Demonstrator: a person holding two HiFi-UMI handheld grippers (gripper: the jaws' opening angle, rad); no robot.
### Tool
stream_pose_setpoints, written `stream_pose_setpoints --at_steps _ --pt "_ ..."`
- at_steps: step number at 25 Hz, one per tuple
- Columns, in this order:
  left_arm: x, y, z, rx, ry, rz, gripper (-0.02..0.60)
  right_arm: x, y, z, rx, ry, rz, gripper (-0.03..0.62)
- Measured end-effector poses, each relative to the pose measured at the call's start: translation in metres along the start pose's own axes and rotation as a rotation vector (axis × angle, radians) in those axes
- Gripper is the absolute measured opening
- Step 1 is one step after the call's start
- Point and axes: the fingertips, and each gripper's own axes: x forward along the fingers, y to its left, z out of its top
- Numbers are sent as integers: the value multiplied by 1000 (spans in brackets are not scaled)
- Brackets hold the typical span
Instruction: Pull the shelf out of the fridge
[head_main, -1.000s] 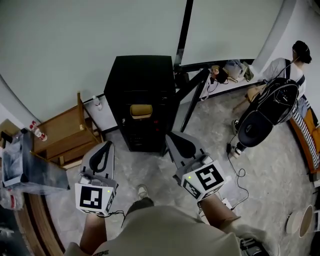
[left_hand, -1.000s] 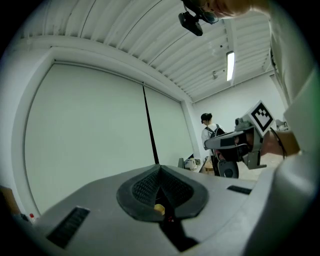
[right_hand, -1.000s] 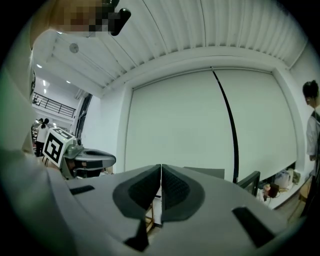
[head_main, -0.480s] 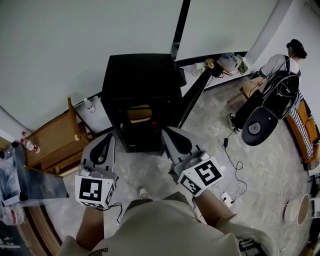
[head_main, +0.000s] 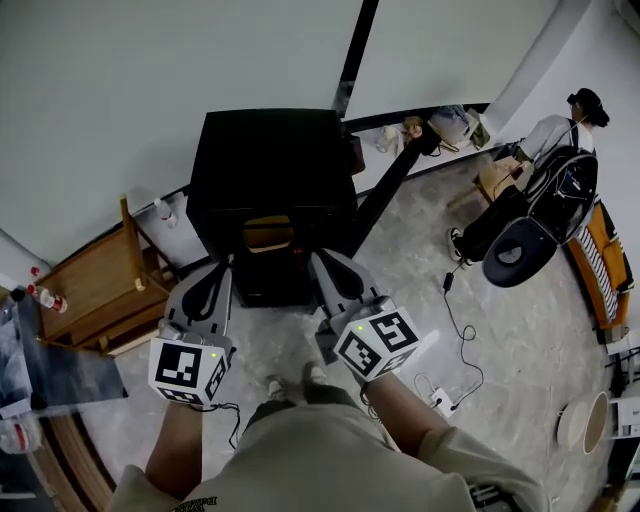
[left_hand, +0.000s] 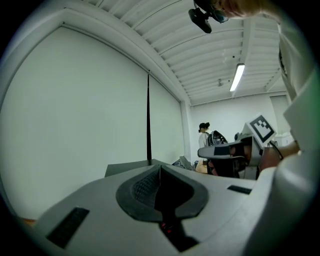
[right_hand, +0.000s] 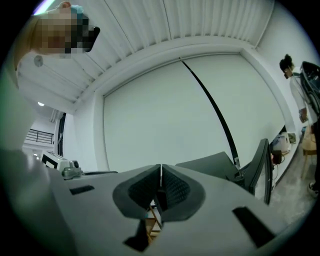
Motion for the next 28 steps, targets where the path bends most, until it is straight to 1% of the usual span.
stream_pose_setpoints --at_steps 4,7,8,9,10,11,13,15,17,20,22,25,28 --pt "19 8 -3 -118 -26 11 8 25 -14 -14 34 25 24 -2" --pt "33 21 -13 -202 -36 15 8 45 -15 -31 98 51 90 0" --pt "38 25 -17 -227 -38 17 8 51 -15 -36 128 59 113 10" --pt "42 28 -22 -252 -40 17 8 57 -15 -41 153 66 129 41" --pt "46 31 -27 -279 -40 16 9 62 -17 -46 173 72 137 72" --pt "50 33 -31 -308 -41 15 9 66 -18 -51 191 77 138 83" --pt "57 38 -36 -363 -48 14 10 76 -24 -62 218 85 131 104" --pt "65 39 -38 -411 -60 5 18 85 -31 -72 240 88 115 112" --pt "75 40 -44 -461 -65 -9 82 94 -41 -84 283 90 95 123" --pt "90 47 -60 -543 -61 -17 96 106 -57 -100 356 93 59 143" --pt "98 51 -71 -620 -56 -32 110 113 -65 -110 392 95 41 149" --pt "108 56 -88 -720 -41 -59 148 124 -75 -123 426 100 23 161" --pt "118 64 -106 -809 -38 -60 161 132 -86 -140 455 121 -10 166"
